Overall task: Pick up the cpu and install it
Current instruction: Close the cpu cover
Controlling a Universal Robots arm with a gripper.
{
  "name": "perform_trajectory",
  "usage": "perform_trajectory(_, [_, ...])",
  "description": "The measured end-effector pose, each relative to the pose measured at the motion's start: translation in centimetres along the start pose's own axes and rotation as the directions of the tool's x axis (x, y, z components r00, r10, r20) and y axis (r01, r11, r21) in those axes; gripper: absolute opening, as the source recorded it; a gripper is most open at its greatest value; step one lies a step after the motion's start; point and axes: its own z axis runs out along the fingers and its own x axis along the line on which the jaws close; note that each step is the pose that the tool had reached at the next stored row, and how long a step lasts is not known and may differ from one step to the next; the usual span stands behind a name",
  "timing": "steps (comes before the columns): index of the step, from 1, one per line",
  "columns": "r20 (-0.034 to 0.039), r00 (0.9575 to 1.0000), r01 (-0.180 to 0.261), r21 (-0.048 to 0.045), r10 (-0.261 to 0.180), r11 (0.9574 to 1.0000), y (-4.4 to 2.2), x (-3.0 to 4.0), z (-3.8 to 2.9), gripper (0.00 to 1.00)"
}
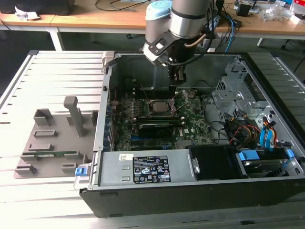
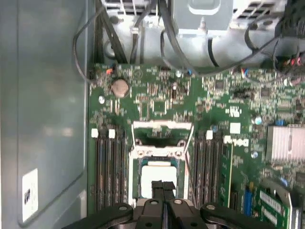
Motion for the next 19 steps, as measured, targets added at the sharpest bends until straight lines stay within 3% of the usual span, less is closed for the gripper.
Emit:
perform_trajectory(2, [0.0001,1.0000,0.000,0.0017,0.000,1.0000,0.92,-0.03,0.03,0.11])
perform_trajectory(5, [-0.0002,1.0000,0.000,0.0096,0.000,1.0000,4.35,-0.10,0.15,0.11])
perform_trajectory(6, [-0.0002,1.0000,0.000,0.0120,0.000,0.9999,4.97,-0.12,0.28,0.11])
perform_trajectory(7, [0.0000,1.0000,0.000,0.0183,0.000,0.9998,6.35,-0.15,0.99,0.11])
perform_trajectory(8, [0.0003,1.0000,0.000,0.0209,0.000,0.9998,7.15,-0.17,1.32,0.11])
perform_trajectory(10, [0.0001,1.0000,0.000,0.0215,0.000,0.9998,7.46,-0.16,1.49,0.11])
perform_trajectory(12, [-0.0013,1.0000,0.001,0.0218,-0.001,0.9998,7.45,-0.15,2.08,0.11])
perform_trajectory(14, [-0.0074,0.9999,0.007,0.0216,-0.007,0.9997,7.25,-0.14,2.36,0.11])
perform_trajectory(19, [-0.0099,0.9999,0.007,0.0215,-0.007,0.9997,5.64,-0.10,2.46,0.11])
